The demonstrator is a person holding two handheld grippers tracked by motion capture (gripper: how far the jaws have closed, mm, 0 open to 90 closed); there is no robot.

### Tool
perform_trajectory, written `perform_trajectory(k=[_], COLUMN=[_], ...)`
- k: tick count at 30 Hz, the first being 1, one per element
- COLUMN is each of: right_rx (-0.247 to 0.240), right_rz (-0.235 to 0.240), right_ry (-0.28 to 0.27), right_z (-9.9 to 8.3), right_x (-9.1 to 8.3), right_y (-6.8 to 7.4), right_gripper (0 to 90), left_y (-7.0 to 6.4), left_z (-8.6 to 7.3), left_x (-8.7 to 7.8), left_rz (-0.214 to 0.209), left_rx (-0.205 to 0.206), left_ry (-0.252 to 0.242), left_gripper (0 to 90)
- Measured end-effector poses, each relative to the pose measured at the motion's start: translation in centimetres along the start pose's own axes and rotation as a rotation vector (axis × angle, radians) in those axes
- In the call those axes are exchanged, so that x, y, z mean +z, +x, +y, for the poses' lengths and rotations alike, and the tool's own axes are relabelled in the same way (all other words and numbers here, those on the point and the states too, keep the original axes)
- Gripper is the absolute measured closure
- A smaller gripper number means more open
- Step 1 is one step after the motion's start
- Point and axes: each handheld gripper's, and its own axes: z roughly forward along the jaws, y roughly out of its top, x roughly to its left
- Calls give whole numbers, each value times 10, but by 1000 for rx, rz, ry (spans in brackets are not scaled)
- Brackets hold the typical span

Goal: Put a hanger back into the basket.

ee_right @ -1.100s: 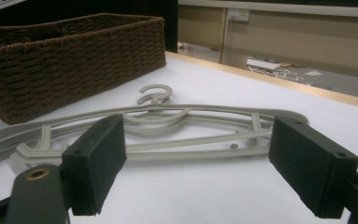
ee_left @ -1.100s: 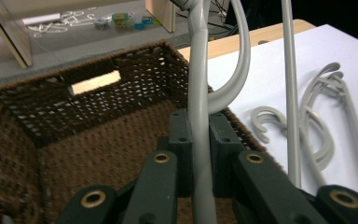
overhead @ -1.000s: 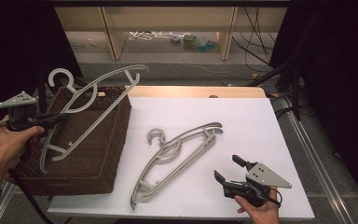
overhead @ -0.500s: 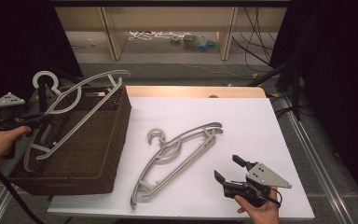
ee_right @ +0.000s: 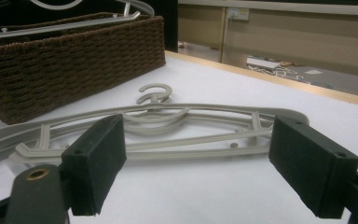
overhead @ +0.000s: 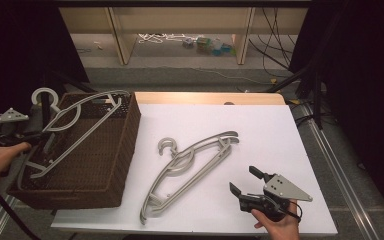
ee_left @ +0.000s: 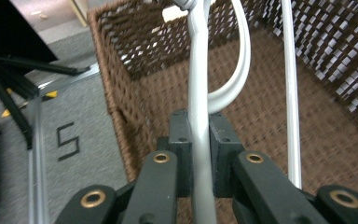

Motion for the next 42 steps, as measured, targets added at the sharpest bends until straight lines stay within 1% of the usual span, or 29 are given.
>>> perform_trajectory(k=[3,5,6,9,10,11,12,14,15,16,17,18,21,22,23,25,28,29,30,31,32,33,36,37,38,39,40,41,42], right_rx=[2,-1,-8,-10,-7,-9,-10,-7,-6,-6,-6,-7,-6,-11,-14,-10,-13,-13,-13,-13,-15,-15,-9,-8,-15,-14,-11,-11,-10], right_rz=[1,3,-6,-6,3,5,3,5,5,5,5,-5,-4,-4,-3,5,-2,-2,-3,-3,-1,-1,-3,1,-4,-3,3,3,8], right_ry=[2,-1,24,23,16,23,28,16,13,14,14,17,16,27,26,24,32,32,25,25,28,28,21,18,23,23,25,25,15], right_z=[0,0,0,0,0,0,0,0,0,0,0,0,0,0,0,0,0,0,0,0,0,0,0,0,0,0,0,0,0], right_x=[0,0,-1,-1,0,-1,-1,-1,0,-1,-1,-1,-1,-1,-1,-1,-1,-1,-1,-1,-1,-1,-1,-1,-1,-1,-1,-1,0], right_y=[0,0,0,0,0,0,1,0,0,0,0,0,0,0,0,0,1,1,0,0,0,0,0,0,0,0,0,0,1], right_gripper=[196,196,196,196,196,195,195,196,195,196,196,196,196,196,195,196,196,196,195,195,196,196,196,195,196,196,195,195,196], left_y=[0,0,-1,-6,-10,-10,-10,-10,-11,-11,-11,-12,-12,-11,-11,-13,-15,-15,-15,-15,-16,-16,-19,-21,-23,-23,-30,-30,-39], left_z=[-2,-4,-4,-3,-3,-3,-4,-6,-9,-10,-10,-12,-13,-13,-13,-13,-12,-12,-11,-11,-10,-10,-7,-6,-4,-4,0,0,3], left_x=[2,3,5,14,20,20,26,29,36,37,37,41,43,45,46,50,48,48,47,47,42,42,30,27,17,17,9,9,6], left_rz=[3,-12,-23,-27,-44,-44,-45,-50,-59,-53,-53,-62,-61,-41,-37,-41,-14,-14,4,4,9,9,3,-4,-31,-31,-72,-72,-99], left_rx=[-1,-2,-8,-9,-22,-22,-30,-33,-30,-2,-2,-17,-18,-24,-34,-13,-9,-9,-28,-28,-36,-36,-95,-117,-110,-110,-130,-130,-161], left_ry=[6,16,24,44,72,72,82,88,121,150,150,152,160,179,186,237,221,221,222,222,184,184,96,63,34,34,-12,-12,-63], left_gripper=[820,820,820,819,819,818,818,817,817,816,816,814,814,810,801,759,767,743,677,662,672,657,595,567,532,512,477,457,457])
